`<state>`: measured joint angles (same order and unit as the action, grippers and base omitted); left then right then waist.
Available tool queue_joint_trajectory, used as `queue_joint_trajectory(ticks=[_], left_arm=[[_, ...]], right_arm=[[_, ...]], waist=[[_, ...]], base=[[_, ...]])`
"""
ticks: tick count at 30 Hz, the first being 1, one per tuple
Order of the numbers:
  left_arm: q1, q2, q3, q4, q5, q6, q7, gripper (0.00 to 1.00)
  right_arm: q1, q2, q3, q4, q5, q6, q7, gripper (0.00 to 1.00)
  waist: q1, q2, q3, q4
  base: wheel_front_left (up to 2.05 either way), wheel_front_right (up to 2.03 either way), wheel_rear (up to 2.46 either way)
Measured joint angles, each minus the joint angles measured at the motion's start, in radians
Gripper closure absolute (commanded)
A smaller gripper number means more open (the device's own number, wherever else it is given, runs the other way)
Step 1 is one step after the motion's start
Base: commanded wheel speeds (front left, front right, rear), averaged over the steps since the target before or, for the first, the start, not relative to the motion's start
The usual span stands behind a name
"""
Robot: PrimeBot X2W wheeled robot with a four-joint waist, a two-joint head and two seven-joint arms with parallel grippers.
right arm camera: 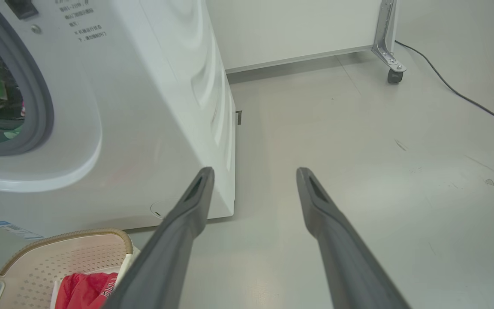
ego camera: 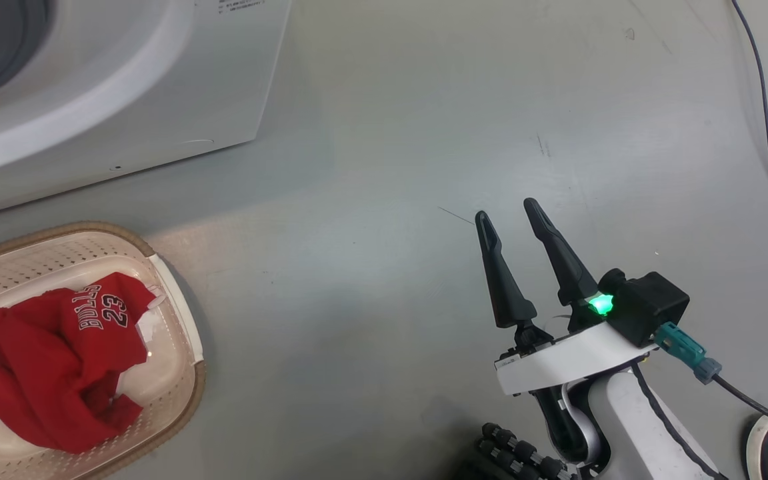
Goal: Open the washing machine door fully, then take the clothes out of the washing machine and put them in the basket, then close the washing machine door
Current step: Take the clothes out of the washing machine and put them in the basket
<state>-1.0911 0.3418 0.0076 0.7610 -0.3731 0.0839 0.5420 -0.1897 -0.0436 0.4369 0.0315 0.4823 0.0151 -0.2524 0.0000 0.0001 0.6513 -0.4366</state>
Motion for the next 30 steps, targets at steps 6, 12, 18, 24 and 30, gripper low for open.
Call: queue_joint_trajectory(ticks=[6, 12, 18, 24, 30], left_arm=[[-0.022, -0.002, 0.0, 0.024, -0.006, 0.005, 0.021, 0.0], [-0.028, -0.005, -0.017, 0.035, -0.005, -0.003, 0.026, 1.0], [-0.028, -0.006, -0.04, 0.042, 0.001, -0.021, 0.012, 1.0], [-0.022, -0.022, -0.043, 0.07, 0.005, -0.037, -0.037, 1.0], [0.0, -0.054, -0.043, 0.085, 0.005, -0.054, -0.09, 1.0]], right_arm=[[-0.009, 0.0, 0.0, 0.0, 0.0, -0.007, 0.0, 0.0], [-0.013, 0.0, 0.0, 0.0, 0.0, -0.008, 0.0, 0.0], [-0.027, 0.0, -0.001, 0.0, 0.0, -0.008, 0.0, 0.0], [-0.029, 0.0, -0.007, 0.007, 0.0, -0.009, 0.0, 0.0], [-0.029, 0.0, -0.02, 0.011, -0.001, -0.01, 0.0, 0.0]], waist=[[0.0, 0.0, 0.001, 0.003], [0.0, 0.0, -0.001, 0.01], [0.0, 0.0, -0.005, 0.016], [0.0, 0.0, -0.023, 0.025], [0.0, 0.0, -0.048, 0.039]], base=[[0.0, 0.0, 0.0], [0.0, 0.0, 0.0], [0.0, 0.0, 0.0], [0.0, 0.0, 0.0], [0.0, 0.0, 0.0]])
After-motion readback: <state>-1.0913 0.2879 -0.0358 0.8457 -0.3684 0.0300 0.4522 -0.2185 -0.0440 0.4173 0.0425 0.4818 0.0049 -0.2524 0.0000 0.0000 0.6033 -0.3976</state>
